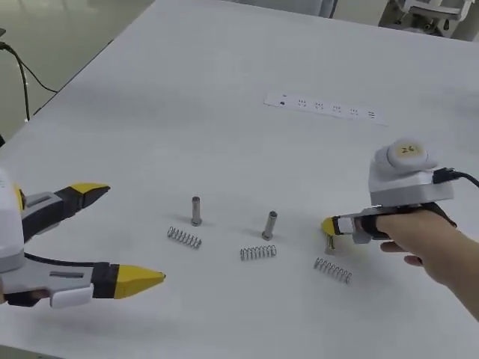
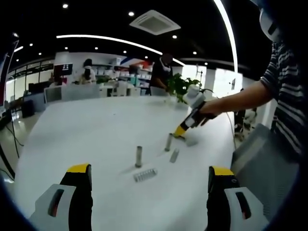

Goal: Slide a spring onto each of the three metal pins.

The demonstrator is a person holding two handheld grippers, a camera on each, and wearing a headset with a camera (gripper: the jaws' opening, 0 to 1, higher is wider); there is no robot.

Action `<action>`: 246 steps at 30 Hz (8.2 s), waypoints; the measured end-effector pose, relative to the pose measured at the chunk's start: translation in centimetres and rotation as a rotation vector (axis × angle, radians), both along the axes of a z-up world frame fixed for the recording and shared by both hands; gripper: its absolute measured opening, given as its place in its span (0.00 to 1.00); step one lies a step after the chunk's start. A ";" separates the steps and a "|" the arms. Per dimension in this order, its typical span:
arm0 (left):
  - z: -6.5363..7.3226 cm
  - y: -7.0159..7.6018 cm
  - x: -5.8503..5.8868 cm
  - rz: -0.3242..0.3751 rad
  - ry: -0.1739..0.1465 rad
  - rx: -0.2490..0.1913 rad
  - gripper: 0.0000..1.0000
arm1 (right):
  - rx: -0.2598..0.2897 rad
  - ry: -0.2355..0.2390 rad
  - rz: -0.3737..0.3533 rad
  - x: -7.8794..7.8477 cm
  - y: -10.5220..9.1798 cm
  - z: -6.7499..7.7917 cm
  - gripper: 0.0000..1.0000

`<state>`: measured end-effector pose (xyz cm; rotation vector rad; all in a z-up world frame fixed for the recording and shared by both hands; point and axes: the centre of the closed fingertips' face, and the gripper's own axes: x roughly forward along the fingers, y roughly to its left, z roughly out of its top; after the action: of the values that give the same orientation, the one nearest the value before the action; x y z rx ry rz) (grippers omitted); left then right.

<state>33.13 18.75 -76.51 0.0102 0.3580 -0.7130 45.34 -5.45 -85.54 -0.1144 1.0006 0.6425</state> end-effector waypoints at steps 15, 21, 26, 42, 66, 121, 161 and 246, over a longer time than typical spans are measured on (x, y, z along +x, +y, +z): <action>-0.3 -0.5 -0.4 -0.014 0.007 0.006 0.98 | 0.054 -0.010 -0.028 -0.5 -0.6 0.1 0.05; -0.1 -0.2 -0.3 -0.004 -0.001 0.009 0.98 | 0.087 -0.066 -0.015 -0.6 -0.7 1.5 0.05; 0.1 -0.4 -0.3 -0.009 -0.005 0.009 0.98 | 0.101 -0.111 -0.003 -0.5 -0.8 2.2 0.05; 0.6 -0.8 -0.2 -0.020 -0.008 0.019 0.98 | 0.135 -0.187 0.023 -0.3 -0.3 3.6 0.05; 0.5 -0.7 -0.6 -0.019 -0.012 0.015 0.98 | 0.099 -0.246 0.070 -1.6 -0.4 4.5 0.05; 0.0 -1.2 -0.9 -0.032 -0.004 0.006 0.98 | 0.101 -0.255 0.043 -2.4 -0.7 4.3 0.16; 0.1 -1.9 -0.9 -0.054 -0.002 0.001 0.98 | 0.122 -0.245 0.095 -4.1 -0.7 5.4 0.23; -0.3 -2.6 -2.0 -0.105 0.018 0.025 0.98 | -0.255 -0.196 0.670 -8.1 -0.9 -0.8 0.08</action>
<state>31.12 16.18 -76.77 0.0465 0.3851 -0.8130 37.24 -6.39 -86.39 -0.7462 0.8426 1.0843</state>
